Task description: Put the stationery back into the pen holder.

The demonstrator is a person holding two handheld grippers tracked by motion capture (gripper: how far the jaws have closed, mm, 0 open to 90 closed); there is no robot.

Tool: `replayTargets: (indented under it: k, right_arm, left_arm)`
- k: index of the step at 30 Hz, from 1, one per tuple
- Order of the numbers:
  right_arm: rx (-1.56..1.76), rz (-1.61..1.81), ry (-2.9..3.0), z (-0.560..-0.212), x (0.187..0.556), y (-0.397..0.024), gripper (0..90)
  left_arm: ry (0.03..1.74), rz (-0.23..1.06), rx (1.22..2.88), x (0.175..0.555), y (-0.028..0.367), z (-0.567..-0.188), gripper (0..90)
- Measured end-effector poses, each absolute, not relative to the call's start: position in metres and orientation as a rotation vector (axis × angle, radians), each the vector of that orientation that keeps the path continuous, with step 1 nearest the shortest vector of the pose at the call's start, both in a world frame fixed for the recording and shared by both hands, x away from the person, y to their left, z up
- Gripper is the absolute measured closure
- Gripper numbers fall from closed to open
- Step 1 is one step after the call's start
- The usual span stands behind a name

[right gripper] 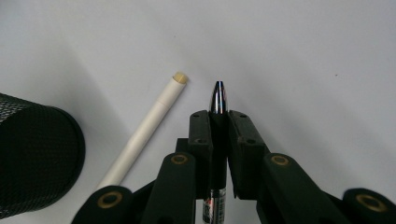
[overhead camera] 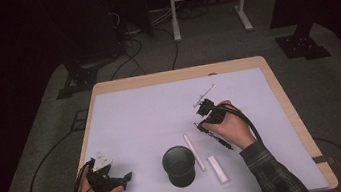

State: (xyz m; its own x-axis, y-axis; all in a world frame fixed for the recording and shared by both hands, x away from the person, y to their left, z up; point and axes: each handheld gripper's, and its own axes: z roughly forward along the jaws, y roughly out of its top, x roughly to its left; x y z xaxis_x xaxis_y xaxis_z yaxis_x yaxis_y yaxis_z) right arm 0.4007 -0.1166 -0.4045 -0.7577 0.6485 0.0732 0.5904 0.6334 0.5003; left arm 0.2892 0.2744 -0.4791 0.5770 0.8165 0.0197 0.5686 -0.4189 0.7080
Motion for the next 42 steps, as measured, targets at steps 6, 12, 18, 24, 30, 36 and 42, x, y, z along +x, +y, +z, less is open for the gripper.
replayTargets:
  k: [6, 12, 18, 24, 30, 36, 42]
  right_arm:
    - [1.035, 0.868, 2.714, -0.399, 0.394, -0.122, 79.6]
    - [1.028, 0.933, 2.702, -0.398, 0.392, -0.126, 79.6]
    - [1.021, 1.046, 2.669, -0.394, 0.385, -0.132, 79.6]
    - [0.998, 1.110, 2.653, -0.390, 0.382, -0.135, 79.6]
    - [0.964, 1.170, 2.626, -0.386, 0.378, -0.137, 79.6]
    - [0.935, 1.242, 2.612, -0.380, 0.373, -0.136, 79.6]
    - [0.912, 1.312, 2.598, -0.375, 0.369, -0.138, 79.6]
  left_arm:
    - [1.099, 0.481, 2.142, 0.289, 0.274, -0.479, 1.4]
    - [1.094, 0.485, 2.146, 0.290, 0.275, -0.479, 1.4]
    - [1.101, 0.482, 2.135, 0.289, 0.274, -0.479, 1.4]
    - [1.099, 0.482, 2.140, 0.289, 0.274, -0.479, 1.4]
    - [1.099, 0.481, 2.140, 0.289, 0.274, -0.479, 1.4]
    - [1.099, 0.481, 2.140, 0.289, 0.274, -0.479, 1.4]
    - [1.100, 0.480, 2.139, 0.289, 0.274, -0.479, 1.4]
